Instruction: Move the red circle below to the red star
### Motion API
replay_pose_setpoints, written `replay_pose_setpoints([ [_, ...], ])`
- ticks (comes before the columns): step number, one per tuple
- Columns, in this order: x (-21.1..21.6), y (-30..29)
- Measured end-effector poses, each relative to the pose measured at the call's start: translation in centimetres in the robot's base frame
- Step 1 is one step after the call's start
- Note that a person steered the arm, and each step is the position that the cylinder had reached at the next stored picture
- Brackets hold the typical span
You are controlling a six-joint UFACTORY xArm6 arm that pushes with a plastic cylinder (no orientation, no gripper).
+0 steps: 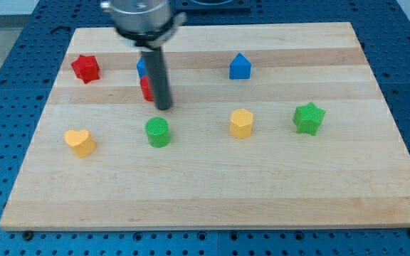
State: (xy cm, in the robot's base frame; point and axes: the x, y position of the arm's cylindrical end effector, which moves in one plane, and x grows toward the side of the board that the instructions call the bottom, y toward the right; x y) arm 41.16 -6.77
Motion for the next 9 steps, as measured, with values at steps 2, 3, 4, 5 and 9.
replay_pose_setpoints([
  [2, -3.8, 0.1],
  [3, -4.0, -5.0],
  [4, -4.0, -9.5],
  [5, -2.8, -7.4],
  [9, -2.7, -15.1],
])
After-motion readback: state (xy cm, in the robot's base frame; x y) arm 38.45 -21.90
